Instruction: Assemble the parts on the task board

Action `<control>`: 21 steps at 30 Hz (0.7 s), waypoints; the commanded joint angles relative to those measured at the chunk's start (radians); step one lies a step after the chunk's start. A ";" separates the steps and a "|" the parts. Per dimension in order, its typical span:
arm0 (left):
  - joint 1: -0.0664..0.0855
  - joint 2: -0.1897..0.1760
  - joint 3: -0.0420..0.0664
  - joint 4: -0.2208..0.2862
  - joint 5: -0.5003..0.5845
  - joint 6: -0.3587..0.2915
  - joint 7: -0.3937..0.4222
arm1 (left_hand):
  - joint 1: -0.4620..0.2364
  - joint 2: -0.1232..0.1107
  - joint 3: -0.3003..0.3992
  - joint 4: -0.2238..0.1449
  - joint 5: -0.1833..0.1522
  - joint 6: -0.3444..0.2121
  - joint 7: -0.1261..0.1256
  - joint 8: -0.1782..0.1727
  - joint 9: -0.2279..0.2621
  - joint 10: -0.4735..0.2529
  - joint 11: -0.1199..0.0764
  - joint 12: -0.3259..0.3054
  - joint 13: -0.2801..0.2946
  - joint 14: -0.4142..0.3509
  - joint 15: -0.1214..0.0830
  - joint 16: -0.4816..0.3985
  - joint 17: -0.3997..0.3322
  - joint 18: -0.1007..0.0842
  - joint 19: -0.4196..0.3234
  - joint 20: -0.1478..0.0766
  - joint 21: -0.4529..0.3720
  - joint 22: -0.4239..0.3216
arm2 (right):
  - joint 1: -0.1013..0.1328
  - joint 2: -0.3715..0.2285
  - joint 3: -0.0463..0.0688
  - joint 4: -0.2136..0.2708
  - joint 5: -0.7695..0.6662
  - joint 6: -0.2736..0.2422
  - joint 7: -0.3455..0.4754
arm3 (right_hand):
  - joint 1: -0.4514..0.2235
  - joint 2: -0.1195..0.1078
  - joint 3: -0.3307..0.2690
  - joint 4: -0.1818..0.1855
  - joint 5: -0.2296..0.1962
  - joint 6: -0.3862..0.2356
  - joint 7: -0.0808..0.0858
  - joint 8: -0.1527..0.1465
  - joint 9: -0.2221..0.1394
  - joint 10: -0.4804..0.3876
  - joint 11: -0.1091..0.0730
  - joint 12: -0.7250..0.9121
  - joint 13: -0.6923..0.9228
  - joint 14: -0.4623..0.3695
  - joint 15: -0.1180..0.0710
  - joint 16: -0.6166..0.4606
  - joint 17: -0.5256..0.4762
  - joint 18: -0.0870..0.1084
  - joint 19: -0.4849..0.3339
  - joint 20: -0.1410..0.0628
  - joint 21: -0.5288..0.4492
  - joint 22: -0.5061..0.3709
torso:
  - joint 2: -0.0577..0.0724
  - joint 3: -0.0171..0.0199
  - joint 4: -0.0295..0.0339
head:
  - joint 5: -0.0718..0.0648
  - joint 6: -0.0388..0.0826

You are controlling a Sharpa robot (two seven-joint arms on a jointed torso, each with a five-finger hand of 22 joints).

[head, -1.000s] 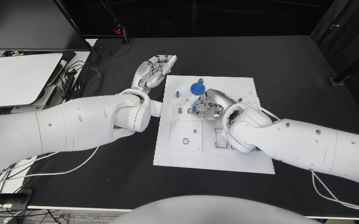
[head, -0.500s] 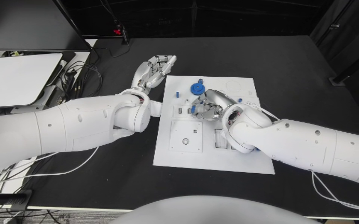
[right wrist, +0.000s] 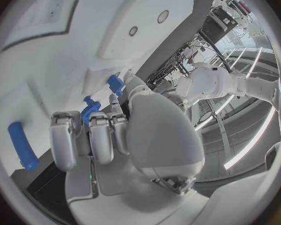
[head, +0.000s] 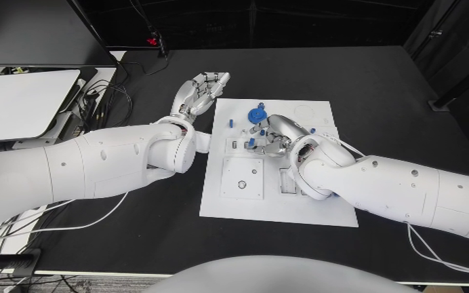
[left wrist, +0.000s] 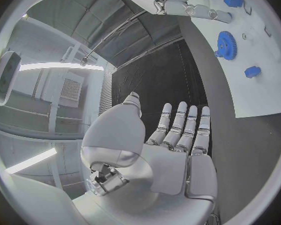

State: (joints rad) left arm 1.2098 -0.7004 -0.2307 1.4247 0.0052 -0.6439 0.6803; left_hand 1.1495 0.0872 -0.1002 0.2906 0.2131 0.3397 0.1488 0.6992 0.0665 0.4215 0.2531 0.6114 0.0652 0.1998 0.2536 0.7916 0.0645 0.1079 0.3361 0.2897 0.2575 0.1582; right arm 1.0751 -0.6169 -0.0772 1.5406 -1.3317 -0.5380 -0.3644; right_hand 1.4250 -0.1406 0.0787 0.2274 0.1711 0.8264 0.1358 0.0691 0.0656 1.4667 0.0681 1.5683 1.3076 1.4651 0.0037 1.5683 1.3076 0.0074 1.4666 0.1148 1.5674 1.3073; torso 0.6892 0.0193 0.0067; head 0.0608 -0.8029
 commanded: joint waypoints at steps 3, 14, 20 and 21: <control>0.003 -0.011 0.001 0.003 -0.103 0.028 0.219 | 0.017 -0.003 -0.018 0.000 0.005 -0.003 0.145 -0.006 -0.001 0.006 0.003 0.009 -0.001 0.018 -0.002 0.003 0.000 -0.002 0.068 0.001 0.052 0.026 | 0.002 -0.027 0.001 0.035 0.022 -0.156 0.113 | -0.012 -0.028 -0.020 0.041 -0.007 -0.025 0.006 -0.002 0.001 0.104 -0.007 0.003 0.263 0.106 0.003 0.002 0.263 -0.007 0.104 0.003 0.003 0.263 | -0.002 0.0004 -0.0016 | -0.001 0.001; 0.080 -0.065 -0.003 0.026 -0.569 0.007 -0.045 | -0.040 0.006 -0.120 0.001 -0.029 -0.017 0.050 -0.005 -0.001 0.487 -0.124 0.212 0.087 0.619 -0.155 0.105 0.073 0.081 0.504 -0.073 0.320 0.133 | 0.065 -0.209 0.002 0.190 0.387 -0.218 0.325 | -0.016 -0.036 -0.054 0.064 0.028 0.001 0.012 0.035 0.012 0.104 -0.005 0.003 0.263 0.106 0.007 0.002 0.263 -0.007 0.104 0.006 0.003 0.263 | -0.010 0.0007 0.0005 | -0.002 0.001; 0.143 -0.077 -0.006 0.037 -0.784 0.059 -0.235 | -0.035 0.000 -0.142 -0.002 -0.033 0.076 0.007 -0.019 -0.001 0.865 -0.177 0.543 0.564 0.933 -0.237 0.225 0.204 0.071 0.689 -0.158 0.493 0.227 | 0.097 -0.320 0.001 0.243 0.683 -0.130 0.399 | -0.123 0.030 -0.095 0.060 0.101 0.031 0.037 0.072 0.019 0.104 0.034 0.003 0.263 0.106 0.040 0.002 0.263 -0.004 0.096 0.029 -0.005 0.259 | -0.023 0.0024 -0.0069 | 0.011 -0.008; 0.151 -0.077 -0.006 0.038 -0.807 0.076 -0.266 | -0.034 0.000 -0.144 -0.001 -0.032 0.087 0.005 -0.025 -0.001 0.917 -0.181 0.623 0.717 0.987 -0.242 0.290 0.326 0.073 0.700 -0.165 0.517 0.243 | 0.099 -0.333 0.001 0.244 0.719 -0.110 0.415 | -0.147 0.044 -0.104 0.061 0.111 0.035 0.040 0.079 0.021 0.104 0.038 0.003 0.263 0.106 0.043 0.002 0.263 -0.003 0.092 0.034 -0.010 0.257 | -0.025 0.0023 -0.0078 | 0.012 -0.010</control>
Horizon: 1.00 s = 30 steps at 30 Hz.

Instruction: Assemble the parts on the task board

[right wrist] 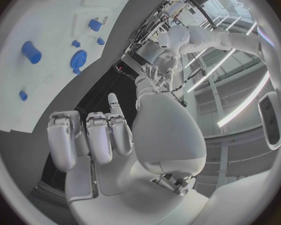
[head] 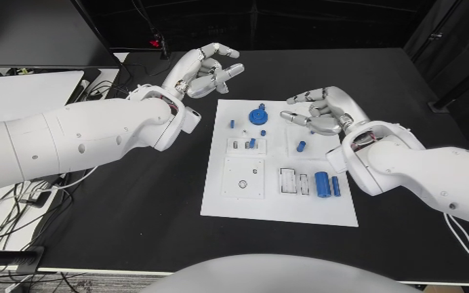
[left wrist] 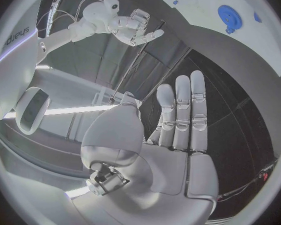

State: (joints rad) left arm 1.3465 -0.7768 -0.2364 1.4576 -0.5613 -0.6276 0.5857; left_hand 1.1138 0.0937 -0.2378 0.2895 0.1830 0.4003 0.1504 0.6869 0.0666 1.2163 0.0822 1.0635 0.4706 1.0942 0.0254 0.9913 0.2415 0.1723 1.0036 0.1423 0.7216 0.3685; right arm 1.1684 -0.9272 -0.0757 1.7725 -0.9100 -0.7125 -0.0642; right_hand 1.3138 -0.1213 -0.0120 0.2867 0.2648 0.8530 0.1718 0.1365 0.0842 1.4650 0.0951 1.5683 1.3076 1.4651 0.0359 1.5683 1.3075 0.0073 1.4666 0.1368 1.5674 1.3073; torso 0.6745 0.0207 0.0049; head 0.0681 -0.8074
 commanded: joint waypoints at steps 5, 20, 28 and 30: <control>0.049 0.009 -0.001 -0.001 -0.322 0.166 -0.348 | 0.002 0.003 -0.020 0.004 0.005 0.095 0.007 -0.088 -0.001 0.329 -0.004 0.487 1.034 0.317 -0.012 0.446 0.916 -0.052 0.154 -0.025 0.434 0.493 | 0.013 -0.081 -0.001 -0.008 0.471 0.199 0.215 | -0.043 0.083 -0.022 -0.003 0.048 -0.001 0.021 0.027 0.001 0.106 0.026 0.003 0.263 0.106 0.026 0.002 0.263 0.003 0.074 0.028 -0.028 0.249 | -0.017 0.0013 -0.0135 | 0.007 -0.010; 0.064 0.066 -0.001 -0.035 -0.438 0.527 -0.658 | 0.037 0.090 -0.035 0.003 0.078 0.288 -0.016 0.002 0.118 0.355 -0.010 0.507 1.100 0.477 -0.005 0.580 1.329 -0.172 0.567 -0.008 0.849 1.202 | 0.014 -0.121 -0.003 -0.067 0.549 0.324 0.310 | -0.001 0.094 -0.059 -0.016 0.035 -0.058 0.034 0.056 -0.003 0.106 0.038 0.003 0.263 0.106 0.038 0.002 0.263 0.008 0.059 0.044 -0.044 0.242 | -0.014 -0.0009 -0.0123 | -0.014 -0.006; 0.063 0.101 -0.001 -0.059 -0.447 0.631 -0.736 | -0.002 0.096 -0.079 0.002 0.040 0.305 -0.036 0.097 0.213 0.355 -0.027 0.507 1.100 0.477 -0.019 0.580 1.329 -0.172 0.567 -0.018 0.849 1.202 | 0.013 -0.118 -0.004 -0.083 0.550 0.319 0.320 | -0.004 0.100 -0.069 -0.010 0.037 -0.058 0.036 0.067 -0.002 0.106 0.040 0.003 0.263 0.106 0.040 0.002 0.263 0.009 0.057 0.046 -0.045 0.242 | -0.015 -0.0001 -0.0093 | -0.014 -0.008; 0.063 0.113 -0.001 -0.066 -0.448 0.653 -0.752 | -0.002 0.105 -0.081 0.002 0.040 0.314 -0.041 0.106 0.228 0.355 -0.032 0.507 1.100 0.477 -0.023 0.580 1.329 -0.172 0.567 -0.021 0.849 1.202 | 0.013 -0.117 -0.004 -0.085 0.550 0.318 0.319 | -0.004 0.100 -0.069 -0.010 0.037 -0.058 0.036 0.067 -0.002 0.106 0.040 0.003 0.263 0.106 0.040 0.002 0.263 0.009 0.057 0.046 -0.045 0.242 | -0.014 -0.0004 -0.0094 | -0.014 -0.008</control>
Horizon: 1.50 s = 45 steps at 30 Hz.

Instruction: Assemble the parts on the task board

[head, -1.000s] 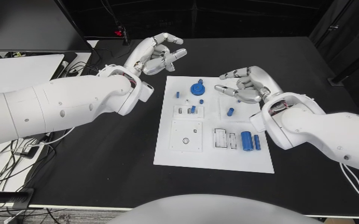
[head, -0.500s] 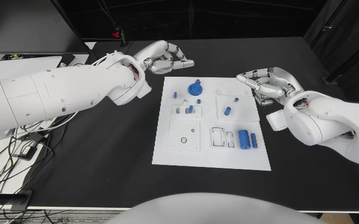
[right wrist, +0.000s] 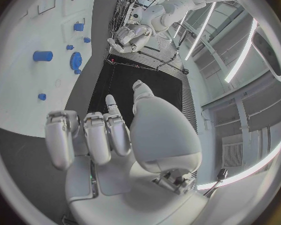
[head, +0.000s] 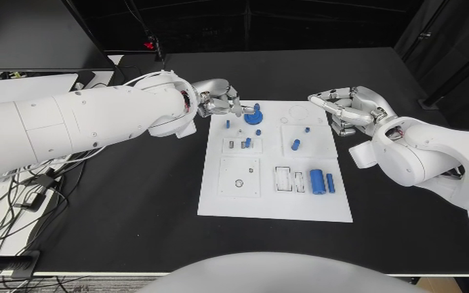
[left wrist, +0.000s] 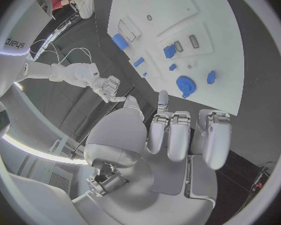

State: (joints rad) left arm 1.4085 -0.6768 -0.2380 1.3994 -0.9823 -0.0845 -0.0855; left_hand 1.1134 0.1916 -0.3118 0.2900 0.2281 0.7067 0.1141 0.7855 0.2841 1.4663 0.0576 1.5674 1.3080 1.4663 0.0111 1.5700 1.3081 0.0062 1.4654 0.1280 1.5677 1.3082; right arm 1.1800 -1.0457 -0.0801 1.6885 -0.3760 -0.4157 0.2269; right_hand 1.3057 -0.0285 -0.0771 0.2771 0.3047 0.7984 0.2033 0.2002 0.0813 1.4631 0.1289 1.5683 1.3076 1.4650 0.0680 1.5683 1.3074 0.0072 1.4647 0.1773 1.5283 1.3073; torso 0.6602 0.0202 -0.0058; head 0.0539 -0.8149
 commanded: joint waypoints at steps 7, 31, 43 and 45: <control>-0.003 0.049 0.001 -0.036 -0.027 0.189 -0.143 | 0.019 0.030 -0.004 0.001 0.012 0.044 -0.024 0.026 0.052 0.104 -0.025 0.003 0.263 0.105 -0.022 0.001 0.263 -0.006 0.105 -0.019 0.003 0.263 | 0.001 0.006 0.000 -0.006 0.016 0.017 0.021 | 0.004 0.010 -0.006 0.001 0.000 -0.004 0.005 0.007 0.002 0.108 0.007 0.003 0.263 0.106 0.009 0.002 0.263 0.009 0.058 0.006 -0.007 0.241 | -0.001 -0.0006 -0.0023 | 0.002 -0.003; -0.021 0.159 0.001 -0.118 -0.031 0.314 -0.271 | -0.004 0.061 -0.043 -0.001 -0.022 0.060 -0.036 0.011 0.144 0.104 -0.038 0.003 0.263 0.105 -0.038 0.001 0.263 -0.006 0.105 -0.036 0.003 0.263 | -0.002 0.016 0.000 -0.017 0.016 0.016 -0.009 | 0.001 0.016 -0.012 0.005 0.007 -0.007 0.006 0.014 0.002 0.108 0.008 0.003 0.263 0.106 0.010 0.002 0.263 0.011 0.054 0.008 -0.011 0.239 | -0.001 0.0011 0.0012 | -0.001 -0.019; -0.026 0.189 0.001 -0.143 -0.061 0.290 -0.291 | -0.039 0.059 -0.079 0.001 -0.071 0.060 -0.042 0.027 0.212 0.104 -0.044 0.003 0.263 0.105 -0.044 0.001 0.263 -0.006 0.105 -0.042 0.003 0.263 | -0.003 0.023 0.000 -0.022 0.016 0.020 -0.027 | 0.002 0.018 -0.013 0.005 0.010 -0.009 0.006 0.016 0.002 0.108 0.008 0.003 0.263 0.106 0.010 0.002 0.263 0.012 0.051 0.008 -0.015 0.238 | -0.001 0.0005 0.0012 | -0.005 -0.022; -0.027 0.193 0.001 -0.146 -0.062 0.294 -0.290 | -0.038 0.060 -0.080 0.001 -0.074 0.058 -0.041 0.029 0.218 0.104 -0.043 0.003 0.263 0.105 -0.045 0.001 0.263 -0.006 0.105 -0.043 0.003 0.263 | -0.003 0.024 0.000 -0.022 0.016 0.021 -0.029 | 0.002 0.018 -0.013 0.005 0.010 -0.009 0.006 0.016 0.002 0.108 0.008 0.003 0.263 0.106 0.010 0.002 0.263 0.012 0.051 0.008 -0.015 0.238 | -0.002 0.0006 0.0021 | -0.007 -0.023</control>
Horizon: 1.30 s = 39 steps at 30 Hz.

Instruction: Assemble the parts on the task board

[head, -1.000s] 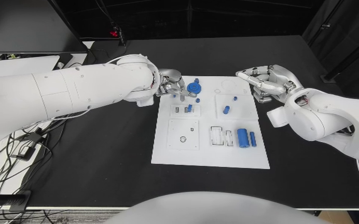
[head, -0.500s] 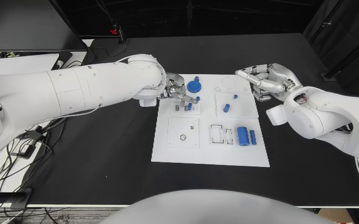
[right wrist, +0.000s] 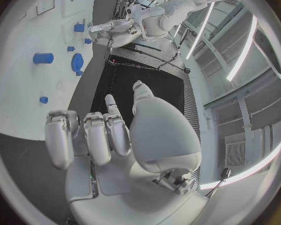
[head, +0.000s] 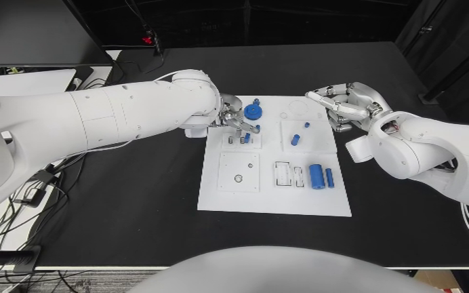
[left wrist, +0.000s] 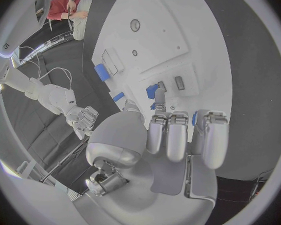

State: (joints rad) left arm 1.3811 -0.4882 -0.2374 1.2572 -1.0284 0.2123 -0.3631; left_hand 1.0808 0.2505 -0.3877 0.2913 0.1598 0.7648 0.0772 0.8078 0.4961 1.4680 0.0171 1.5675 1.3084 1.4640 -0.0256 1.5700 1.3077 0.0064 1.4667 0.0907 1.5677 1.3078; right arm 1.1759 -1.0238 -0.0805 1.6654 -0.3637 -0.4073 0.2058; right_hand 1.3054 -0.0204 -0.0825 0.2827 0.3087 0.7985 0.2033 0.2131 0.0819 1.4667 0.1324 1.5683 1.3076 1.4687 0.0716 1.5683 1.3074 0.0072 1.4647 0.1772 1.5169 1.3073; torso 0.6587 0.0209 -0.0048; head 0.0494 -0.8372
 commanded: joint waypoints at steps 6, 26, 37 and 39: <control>-0.003 0.017 0.001 -0.019 -0.017 0.006 -0.010 | 0.002 0.005 -0.007 -0.002 -0.009 -0.023 -0.002 0.023 0.044 0.103 -0.001 0.003 0.262 0.107 -0.011 0.001 0.263 -0.006 0.104 -0.008 0.003 0.263 | 0.000 0.005 0.000 -0.001 0.003 0.016 -0.013 | 0.002 0.010 -0.008 0.000 0.006 -0.009 0.006 0.003 0.001 0.104 0.004 0.003 0.263 0.102 0.006 0.002 0.263 0.012 0.051 0.008 -0.003 0.238 | 0.000 0.0005 0.0009 | -0.002 -0.001; -0.010 0.063 0.001 -0.065 -0.024 0.065 -0.030 | 0.063 0.021 0.009 -0.003 0.008 -0.055 -0.004 0.037 0.112 0.103 -0.002 0.003 0.262 0.107 -0.013 0.001 0.263 -0.006 0.104 -0.011 0.003 0.263 | -0.002 0.013 0.000 -0.004 0.003 0.012 -0.023 | 0.004 0.014 -0.011 0.000 0.011 -0.016 0.007 0.006 0.001 0.104 0.005 0.003 0.263 0.102 0.007 0.002 0.263 0.014 0.045 0.009 -0.010 0.235 | -0.001 0.0001 0.0010 | 0.001 -0.007; -0.012 0.071 0.001 -0.074 -0.028 0.073 -0.031 | 0.060 0.036 0.013 0.000 0.008 -0.038 -0.007 0.042 0.126 0.103 -0.005 0.003 0.262 0.107 -0.015 0.001 0.263 -0.006 0.104 -0.011 0.003 0.263 | -0.002 0.015 0.000 -0.004 0.003 0.009 -0.030 | 0.004 0.015 -0.013 0.000 0.014 -0.018 0.008 0.007 0.000 0.104 0.006 0.003 0.263 0.102 0.007 0.002 0.263 0.015 0.042 0.009 -0.012 0.234 | 0.000 0.0007 0.0019 | -0.001 -0.011; -0.012 0.072 0.001 -0.076 -0.028 0.073 -0.031 | 0.060 0.040 0.016 0.000 0.009 -0.033 -0.009 0.042 0.128 0.103 -0.006 0.003 0.262 0.107 -0.015 0.001 0.263 -0.006 0.104 -0.012 0.003 0.263 | -0.002 0.015 0.000 -0.005 0.003 0.009 -0.031 | 0.004 0.015 -0.013 0.000 0.014 -0.018 0.008 0.007 0.000 0.104 0.006 0.003 0.263 0.102 0.007 0.002 0.263 0.015 0.042 0.009 -0.012 0.234 | 0.000 0.0002 0.0012 | -0.001 -0.013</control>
State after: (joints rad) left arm 1.3677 -0.4175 -0.2372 1.1823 -1.0484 0.2695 -0.3882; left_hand 1.1414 0.2773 -0.3745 0.2928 0.1624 0.7264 0.0669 0.8465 0.6240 1.4660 0.0197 1.5732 1.3114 1.4668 -0.0344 1.5700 1.3076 0.0066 1.4665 0.0837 1.5677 1.3076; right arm 1.1725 -1.0098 -0.0808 1.6598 -0.3634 -0.3992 0.1759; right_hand 1.3094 -0.0165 -0.0878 0.2823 0.3174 0.7863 0.2019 0.2169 0.0816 1.4666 0.1324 1.5683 1.3076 1.4687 0.0716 1.5683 1.3073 0.0073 1.4648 0.1772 1.5098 1.3073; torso 0.6587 0.0213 -0.0034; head 0.0480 -0.8489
